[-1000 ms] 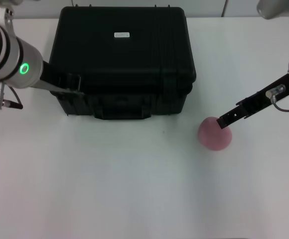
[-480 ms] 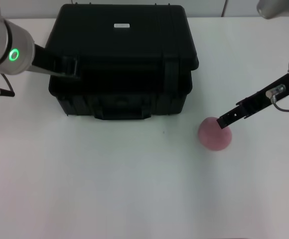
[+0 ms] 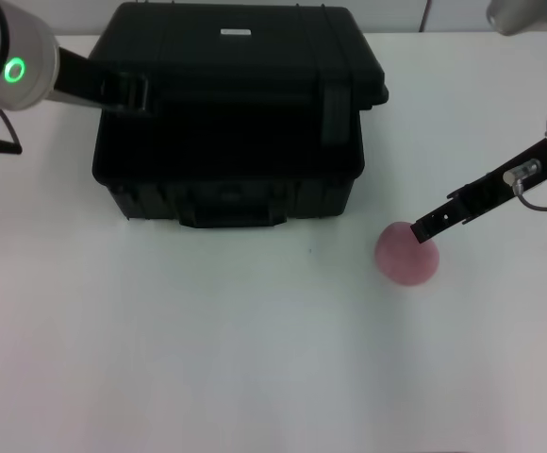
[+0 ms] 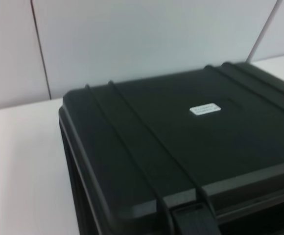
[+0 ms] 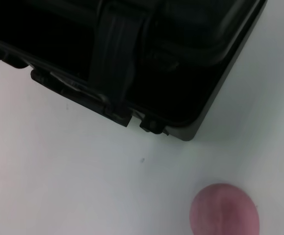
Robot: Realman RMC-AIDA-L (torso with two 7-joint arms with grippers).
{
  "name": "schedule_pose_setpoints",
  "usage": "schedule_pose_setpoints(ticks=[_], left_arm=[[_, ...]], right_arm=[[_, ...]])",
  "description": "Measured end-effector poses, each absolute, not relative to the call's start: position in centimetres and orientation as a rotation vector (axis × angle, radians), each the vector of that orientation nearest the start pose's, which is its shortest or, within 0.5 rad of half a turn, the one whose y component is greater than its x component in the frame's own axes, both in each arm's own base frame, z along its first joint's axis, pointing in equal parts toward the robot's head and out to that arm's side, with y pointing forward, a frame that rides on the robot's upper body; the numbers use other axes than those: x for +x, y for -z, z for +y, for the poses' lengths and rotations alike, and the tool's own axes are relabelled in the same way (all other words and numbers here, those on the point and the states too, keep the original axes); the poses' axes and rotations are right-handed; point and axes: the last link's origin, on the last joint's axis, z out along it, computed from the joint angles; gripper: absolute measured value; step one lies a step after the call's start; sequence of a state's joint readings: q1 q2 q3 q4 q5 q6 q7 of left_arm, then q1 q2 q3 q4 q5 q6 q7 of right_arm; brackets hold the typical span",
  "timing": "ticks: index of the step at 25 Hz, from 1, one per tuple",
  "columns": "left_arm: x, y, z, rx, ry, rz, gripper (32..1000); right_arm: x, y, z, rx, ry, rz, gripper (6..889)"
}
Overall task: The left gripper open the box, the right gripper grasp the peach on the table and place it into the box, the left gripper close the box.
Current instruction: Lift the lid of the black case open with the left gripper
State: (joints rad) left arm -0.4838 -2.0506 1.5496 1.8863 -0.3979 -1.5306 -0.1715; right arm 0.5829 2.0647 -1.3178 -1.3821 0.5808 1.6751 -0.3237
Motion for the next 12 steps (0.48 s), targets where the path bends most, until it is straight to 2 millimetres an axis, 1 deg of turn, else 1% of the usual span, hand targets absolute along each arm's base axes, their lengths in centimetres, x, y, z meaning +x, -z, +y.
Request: schedule_pose_setpoints(ticks=[12], left_arm=[[-9.9,-6.1,34.4,-2.125,-0.016,-1.161,372]], right_arm=[[18.7,-1.1,34.6,-2.444,0.462,1.346,817]])
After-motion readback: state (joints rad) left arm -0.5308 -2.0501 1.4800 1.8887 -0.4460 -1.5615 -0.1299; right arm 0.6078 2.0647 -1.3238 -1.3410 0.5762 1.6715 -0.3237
